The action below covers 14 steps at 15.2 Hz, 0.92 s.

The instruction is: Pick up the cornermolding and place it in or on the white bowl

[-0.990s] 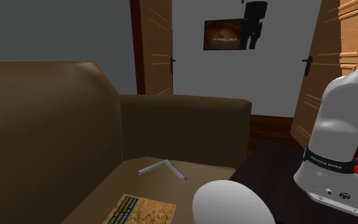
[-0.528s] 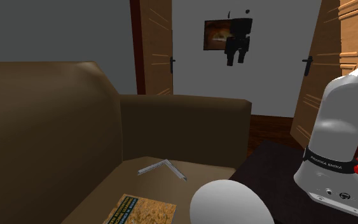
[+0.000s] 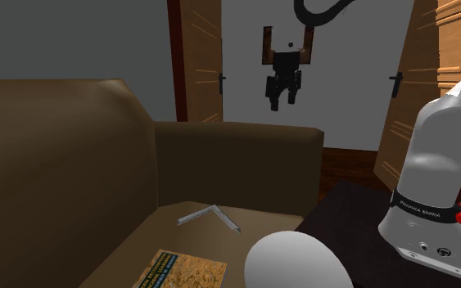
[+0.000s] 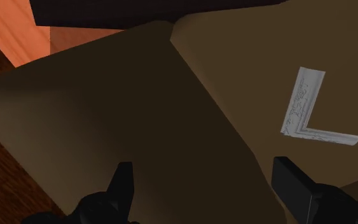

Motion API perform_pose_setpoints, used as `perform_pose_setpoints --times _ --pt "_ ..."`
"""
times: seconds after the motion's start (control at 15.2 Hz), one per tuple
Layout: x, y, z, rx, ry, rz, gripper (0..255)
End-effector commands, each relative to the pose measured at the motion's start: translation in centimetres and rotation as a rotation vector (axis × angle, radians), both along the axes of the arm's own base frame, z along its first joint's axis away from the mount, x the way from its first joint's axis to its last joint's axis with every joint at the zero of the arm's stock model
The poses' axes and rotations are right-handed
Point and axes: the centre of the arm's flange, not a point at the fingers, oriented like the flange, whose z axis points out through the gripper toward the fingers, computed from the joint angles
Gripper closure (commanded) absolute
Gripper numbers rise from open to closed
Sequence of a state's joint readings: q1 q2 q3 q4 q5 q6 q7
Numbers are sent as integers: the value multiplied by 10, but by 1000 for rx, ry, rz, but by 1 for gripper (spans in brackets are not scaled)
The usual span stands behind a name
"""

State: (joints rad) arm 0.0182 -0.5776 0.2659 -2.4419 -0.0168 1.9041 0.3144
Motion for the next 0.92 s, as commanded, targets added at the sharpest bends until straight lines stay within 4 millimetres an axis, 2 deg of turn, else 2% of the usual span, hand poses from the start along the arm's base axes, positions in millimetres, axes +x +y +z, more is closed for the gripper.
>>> perform_pose_setpoints --times 0.0,0.86 --pt "9 19 -24 -9 5 -10 0" --pt "63 129 -158 -75 40 -72 0"
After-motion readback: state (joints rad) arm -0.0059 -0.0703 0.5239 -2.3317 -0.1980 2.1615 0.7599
